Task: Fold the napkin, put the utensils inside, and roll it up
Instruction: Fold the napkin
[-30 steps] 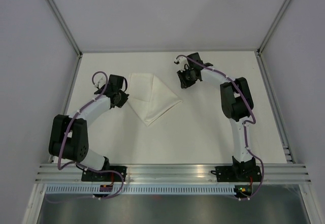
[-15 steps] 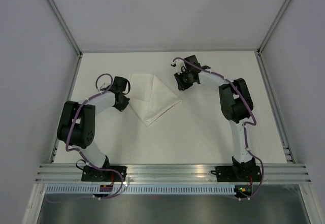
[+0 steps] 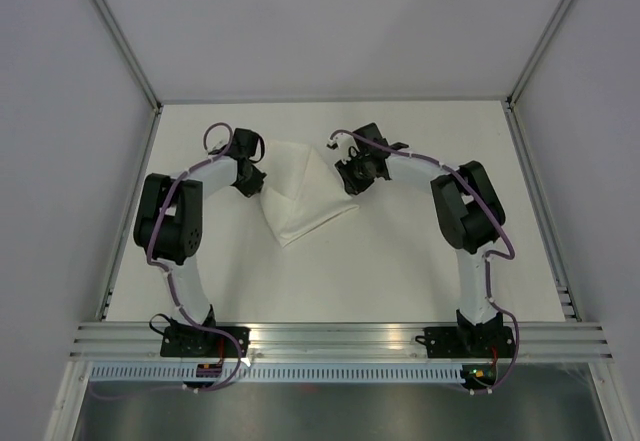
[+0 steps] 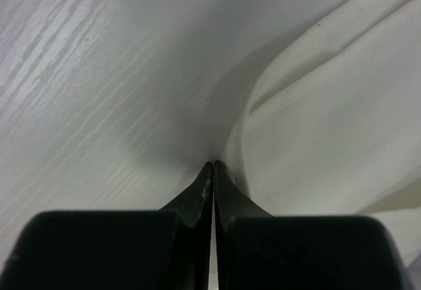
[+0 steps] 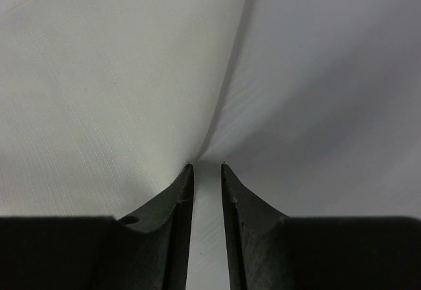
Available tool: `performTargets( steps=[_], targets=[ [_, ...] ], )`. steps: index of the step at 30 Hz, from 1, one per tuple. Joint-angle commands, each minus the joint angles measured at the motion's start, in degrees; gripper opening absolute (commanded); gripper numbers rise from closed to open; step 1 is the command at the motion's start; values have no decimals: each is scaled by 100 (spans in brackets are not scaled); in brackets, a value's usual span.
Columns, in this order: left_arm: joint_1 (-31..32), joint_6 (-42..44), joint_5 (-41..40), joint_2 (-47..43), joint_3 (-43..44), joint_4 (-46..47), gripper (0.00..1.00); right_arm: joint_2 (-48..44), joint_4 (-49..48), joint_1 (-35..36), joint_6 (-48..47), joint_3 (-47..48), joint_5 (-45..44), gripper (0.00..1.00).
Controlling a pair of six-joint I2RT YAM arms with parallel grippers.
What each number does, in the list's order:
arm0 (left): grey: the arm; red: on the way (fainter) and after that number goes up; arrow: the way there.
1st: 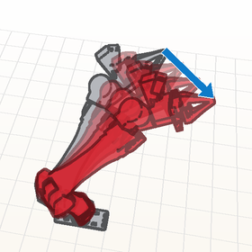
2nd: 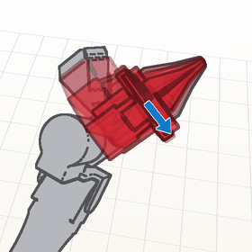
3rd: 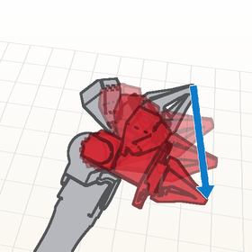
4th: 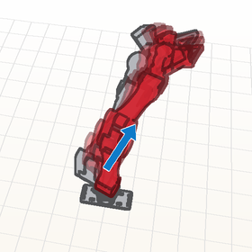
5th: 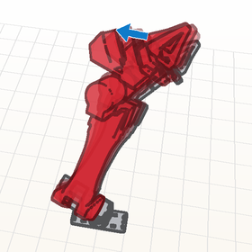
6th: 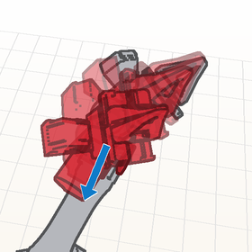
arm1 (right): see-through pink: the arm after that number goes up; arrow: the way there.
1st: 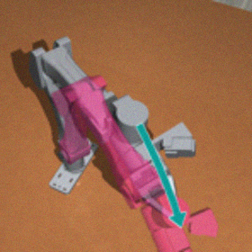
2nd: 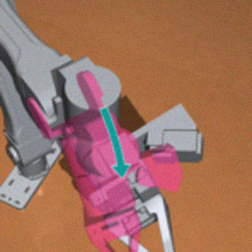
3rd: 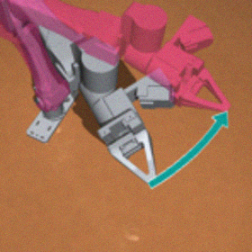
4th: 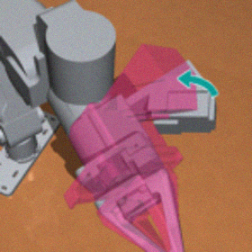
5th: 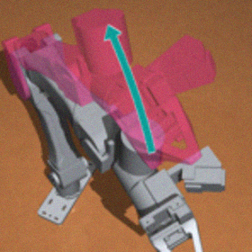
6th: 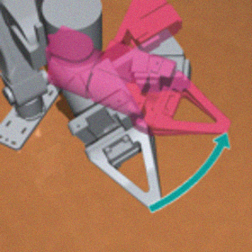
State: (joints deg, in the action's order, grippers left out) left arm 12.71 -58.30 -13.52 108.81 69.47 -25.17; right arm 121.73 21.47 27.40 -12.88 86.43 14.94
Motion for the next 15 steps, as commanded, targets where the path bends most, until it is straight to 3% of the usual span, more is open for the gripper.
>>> performTargets(
  steps=[1,15],
  targets=[
    [-5,608,498,437,478,-76,2,-333,278,29,23,-389,-9,29],
    [337,1989,1475,1985,2886,-831,2,-1064,357,99,-206,-1427,150,29]
  ],
)
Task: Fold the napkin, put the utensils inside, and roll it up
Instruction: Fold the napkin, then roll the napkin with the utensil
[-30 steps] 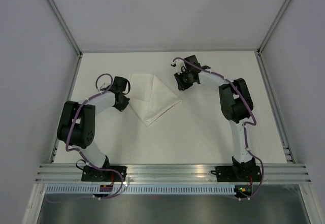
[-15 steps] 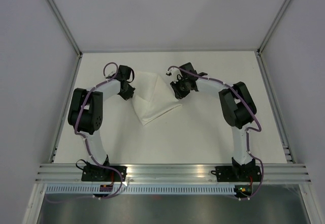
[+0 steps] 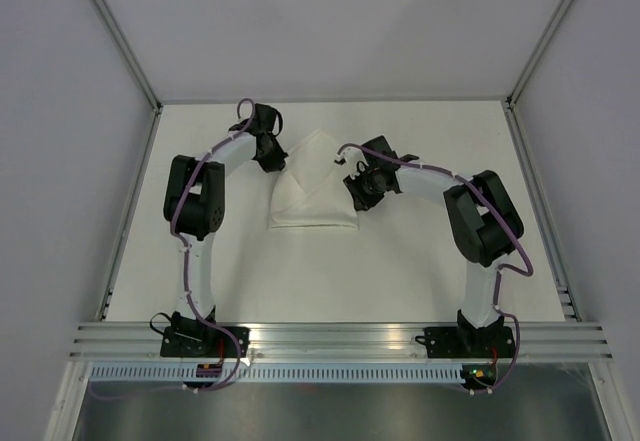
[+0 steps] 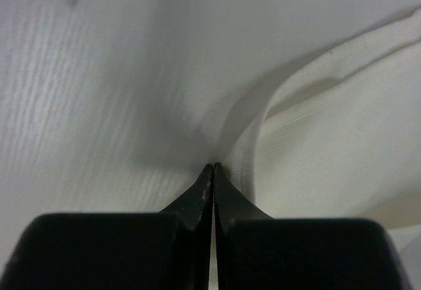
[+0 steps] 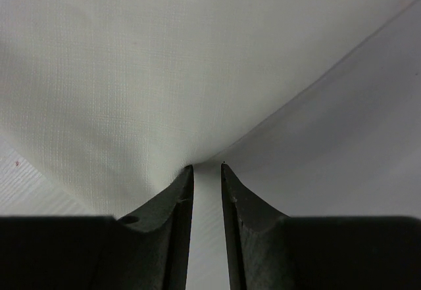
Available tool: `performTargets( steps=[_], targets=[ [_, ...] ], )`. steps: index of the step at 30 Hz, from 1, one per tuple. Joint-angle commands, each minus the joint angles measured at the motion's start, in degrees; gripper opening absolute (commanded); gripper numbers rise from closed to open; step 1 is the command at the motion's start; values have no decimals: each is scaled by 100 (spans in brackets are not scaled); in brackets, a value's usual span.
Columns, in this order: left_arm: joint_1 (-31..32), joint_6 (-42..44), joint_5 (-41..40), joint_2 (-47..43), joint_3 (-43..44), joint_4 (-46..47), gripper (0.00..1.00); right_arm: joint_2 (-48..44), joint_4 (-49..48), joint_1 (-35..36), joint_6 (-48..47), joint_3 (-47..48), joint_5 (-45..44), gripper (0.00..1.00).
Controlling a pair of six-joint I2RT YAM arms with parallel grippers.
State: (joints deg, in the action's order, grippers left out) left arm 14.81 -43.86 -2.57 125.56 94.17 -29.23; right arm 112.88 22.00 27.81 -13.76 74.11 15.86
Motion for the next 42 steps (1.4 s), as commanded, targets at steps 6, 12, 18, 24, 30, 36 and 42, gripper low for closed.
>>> performTargets(
  steps=[6,12,18,24,30,36,42],
  targets=[
    [242,712,494,540,690,-487,2,-336,288,58,-197,-405,-126,29],
    [154,1036,529,146,612,-461,12,-609,358,-214,-267,-564,-214,29],
    [-188,1151,591,-715,-54,-83,38,-1030,375,-540,-373,-634,-188,30],
    [-321,1257,801,-2121,-926,664,51,-1488,436,-409,-619,-442,-135,43],
    [-443,1449,1205,-3815,-1498,902,56,-1699,253,670,-1031,-274,-504,60],
    [-549,1494,1461,-5119,-1612,814,61,-1357,-81,1646,-1339,-291,-942,64],
    [-549,1555,1373,-6025,-1691,761,64,-882,-547,2385,-1726,-344,-1550,66]
  ],
)
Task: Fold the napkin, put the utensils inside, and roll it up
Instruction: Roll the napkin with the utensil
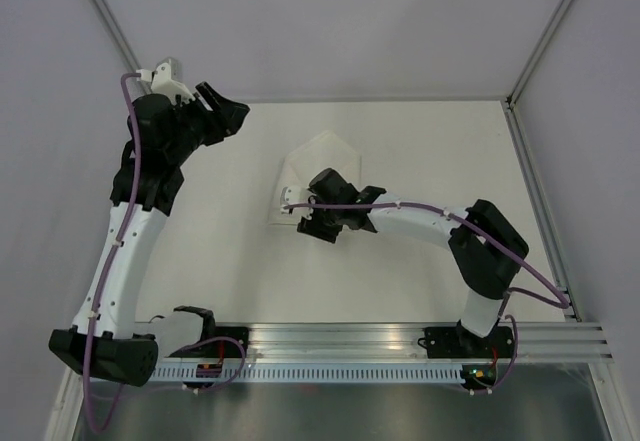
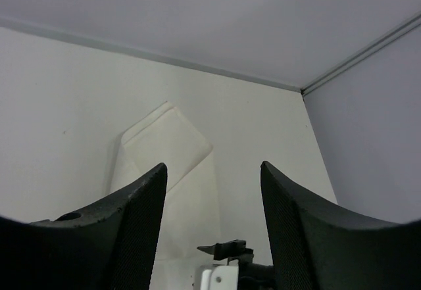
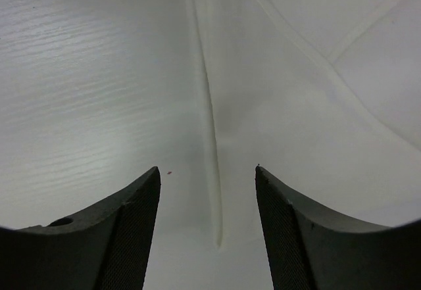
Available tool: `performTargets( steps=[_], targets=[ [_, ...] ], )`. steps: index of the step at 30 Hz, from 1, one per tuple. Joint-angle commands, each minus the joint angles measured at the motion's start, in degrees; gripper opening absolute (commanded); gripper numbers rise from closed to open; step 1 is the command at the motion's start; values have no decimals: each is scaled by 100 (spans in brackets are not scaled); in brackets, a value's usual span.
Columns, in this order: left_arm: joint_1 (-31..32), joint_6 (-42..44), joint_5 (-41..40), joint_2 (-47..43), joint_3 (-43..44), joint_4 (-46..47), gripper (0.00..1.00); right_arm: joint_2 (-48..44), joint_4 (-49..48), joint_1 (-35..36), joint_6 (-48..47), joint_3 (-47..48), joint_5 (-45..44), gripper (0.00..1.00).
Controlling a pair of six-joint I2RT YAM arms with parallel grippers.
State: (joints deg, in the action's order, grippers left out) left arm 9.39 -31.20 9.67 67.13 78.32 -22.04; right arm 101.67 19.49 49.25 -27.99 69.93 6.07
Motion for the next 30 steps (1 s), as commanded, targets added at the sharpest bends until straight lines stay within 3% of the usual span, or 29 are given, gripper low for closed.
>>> performTargets(
  steps=[1,13,30],
  targets=[
    [-16,316,158,-270,-116,33,64,326,-453,295,-339,73,-824,66],
    [-16,527,123,-491,-353,121,65,1065,-1114,550,-734,214,-1617,71],
    [-7,545,527,-482,-950,402,65,1417,-736,489,-1156,187,-1055,59]
  ],
)
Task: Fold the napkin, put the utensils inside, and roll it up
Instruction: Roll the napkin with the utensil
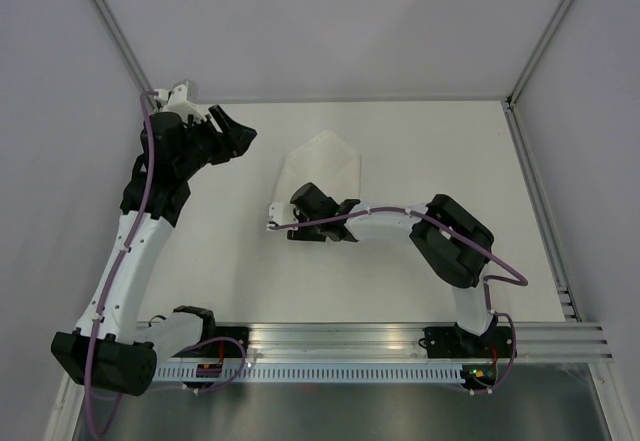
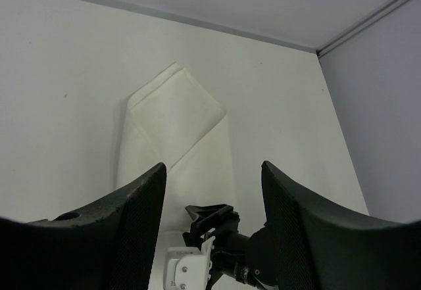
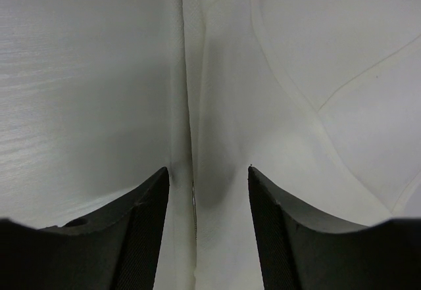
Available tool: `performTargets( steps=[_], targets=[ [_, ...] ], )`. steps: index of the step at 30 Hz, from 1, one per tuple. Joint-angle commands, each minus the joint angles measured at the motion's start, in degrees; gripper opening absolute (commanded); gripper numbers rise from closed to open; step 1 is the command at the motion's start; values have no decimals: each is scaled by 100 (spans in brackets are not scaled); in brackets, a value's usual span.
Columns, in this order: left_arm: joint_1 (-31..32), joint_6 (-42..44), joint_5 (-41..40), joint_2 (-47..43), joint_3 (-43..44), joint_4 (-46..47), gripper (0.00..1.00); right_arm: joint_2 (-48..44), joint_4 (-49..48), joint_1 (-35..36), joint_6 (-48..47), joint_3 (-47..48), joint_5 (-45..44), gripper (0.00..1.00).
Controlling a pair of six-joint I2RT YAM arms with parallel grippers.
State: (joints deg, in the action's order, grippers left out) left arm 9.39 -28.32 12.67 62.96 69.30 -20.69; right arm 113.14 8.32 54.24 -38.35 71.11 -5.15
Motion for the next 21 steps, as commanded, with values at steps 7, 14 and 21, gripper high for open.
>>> performTargets(
  steps=[7,14,21],
  targets=[
    [-7,239,386,6,-144,390,65,445,671,-106,-147,157,242,51],
    [2,186,500,59,-259,504,65,560,1119,-335,-199,202,751,34],
    [-7,151,518,50,-417,592,64,674,1602,-449,-270,306,1305,24]
  ],
)
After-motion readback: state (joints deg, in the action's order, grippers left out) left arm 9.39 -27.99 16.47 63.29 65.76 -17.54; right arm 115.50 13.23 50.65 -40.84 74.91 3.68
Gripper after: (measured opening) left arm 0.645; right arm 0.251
